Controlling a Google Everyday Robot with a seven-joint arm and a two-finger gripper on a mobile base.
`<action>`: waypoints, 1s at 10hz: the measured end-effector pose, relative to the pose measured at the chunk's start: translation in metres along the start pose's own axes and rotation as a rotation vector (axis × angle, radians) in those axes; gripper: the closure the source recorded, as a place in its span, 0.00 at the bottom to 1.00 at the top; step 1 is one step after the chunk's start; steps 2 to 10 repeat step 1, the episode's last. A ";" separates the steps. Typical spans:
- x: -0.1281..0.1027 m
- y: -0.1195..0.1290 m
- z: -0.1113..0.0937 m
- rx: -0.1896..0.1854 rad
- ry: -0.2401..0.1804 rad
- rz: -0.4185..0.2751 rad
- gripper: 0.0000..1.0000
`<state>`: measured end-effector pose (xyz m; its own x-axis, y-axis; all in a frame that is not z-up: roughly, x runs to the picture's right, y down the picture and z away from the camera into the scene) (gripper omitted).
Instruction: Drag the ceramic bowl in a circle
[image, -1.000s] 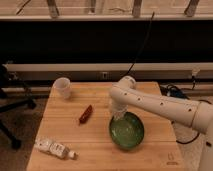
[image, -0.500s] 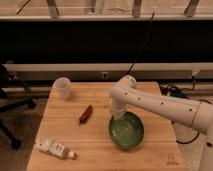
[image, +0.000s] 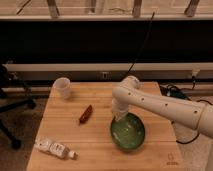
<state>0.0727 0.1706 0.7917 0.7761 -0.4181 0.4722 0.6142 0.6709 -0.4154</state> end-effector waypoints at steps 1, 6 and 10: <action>0.000 0.011 -0.004 -0.001 -0.004 0.013 1.00; 0.000 0.011 -0.004 -0.001 -0.004 0.013 1.00; 0.000 0.011 -0.004 -0.001 -0.004 0.013 1.00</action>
